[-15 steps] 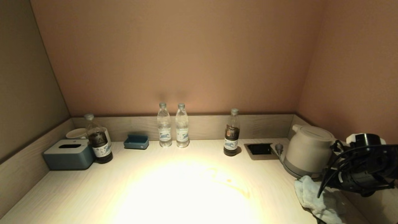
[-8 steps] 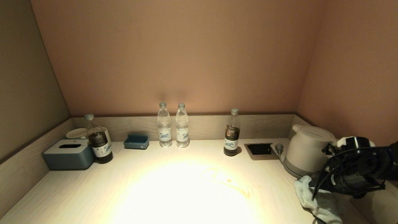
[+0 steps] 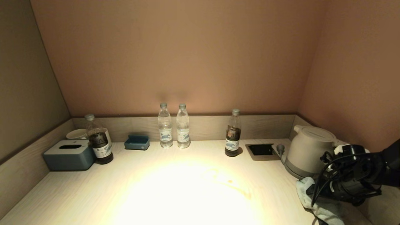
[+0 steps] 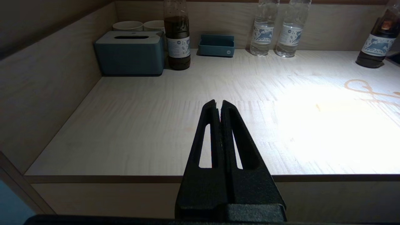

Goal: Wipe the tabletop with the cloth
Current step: Pick up the tablecloth

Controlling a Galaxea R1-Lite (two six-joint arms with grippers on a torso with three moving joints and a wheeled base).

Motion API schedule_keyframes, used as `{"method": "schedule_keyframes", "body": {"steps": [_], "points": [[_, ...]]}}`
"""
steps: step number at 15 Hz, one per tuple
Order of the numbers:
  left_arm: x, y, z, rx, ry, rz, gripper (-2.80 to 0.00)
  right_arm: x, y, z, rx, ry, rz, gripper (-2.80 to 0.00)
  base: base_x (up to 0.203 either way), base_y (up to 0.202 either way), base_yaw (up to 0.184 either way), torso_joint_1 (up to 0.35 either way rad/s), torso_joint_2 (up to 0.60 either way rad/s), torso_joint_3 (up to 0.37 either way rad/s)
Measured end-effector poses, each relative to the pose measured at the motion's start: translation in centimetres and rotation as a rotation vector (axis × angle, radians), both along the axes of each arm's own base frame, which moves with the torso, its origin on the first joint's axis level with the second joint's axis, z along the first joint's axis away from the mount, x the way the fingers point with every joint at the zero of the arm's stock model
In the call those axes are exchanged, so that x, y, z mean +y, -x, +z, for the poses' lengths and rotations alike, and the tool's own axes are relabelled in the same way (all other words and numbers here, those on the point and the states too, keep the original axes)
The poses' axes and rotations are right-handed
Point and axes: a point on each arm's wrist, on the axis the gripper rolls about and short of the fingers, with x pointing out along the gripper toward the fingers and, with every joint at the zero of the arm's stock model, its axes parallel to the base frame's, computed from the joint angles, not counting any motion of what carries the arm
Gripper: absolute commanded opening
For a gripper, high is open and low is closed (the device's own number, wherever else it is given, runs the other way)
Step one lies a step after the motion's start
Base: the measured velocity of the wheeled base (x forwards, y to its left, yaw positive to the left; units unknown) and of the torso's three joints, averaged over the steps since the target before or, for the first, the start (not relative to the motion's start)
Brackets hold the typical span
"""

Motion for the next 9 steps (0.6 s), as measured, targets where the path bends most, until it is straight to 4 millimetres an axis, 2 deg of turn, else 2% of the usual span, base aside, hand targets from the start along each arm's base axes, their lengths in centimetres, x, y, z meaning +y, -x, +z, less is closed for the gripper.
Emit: {"method": "schedule_keyframes", "body": {"steps": [9], "points": [[0.00, 0.00, 0.00, 0.000, 0.000, 0.000, -2.80, 0.01, -0.01, 0.04, 0.001, 0.001, 0.004, -2.80, 0.000, 0.000, 0.000, 0.000, 0.00, 0.000]]}}
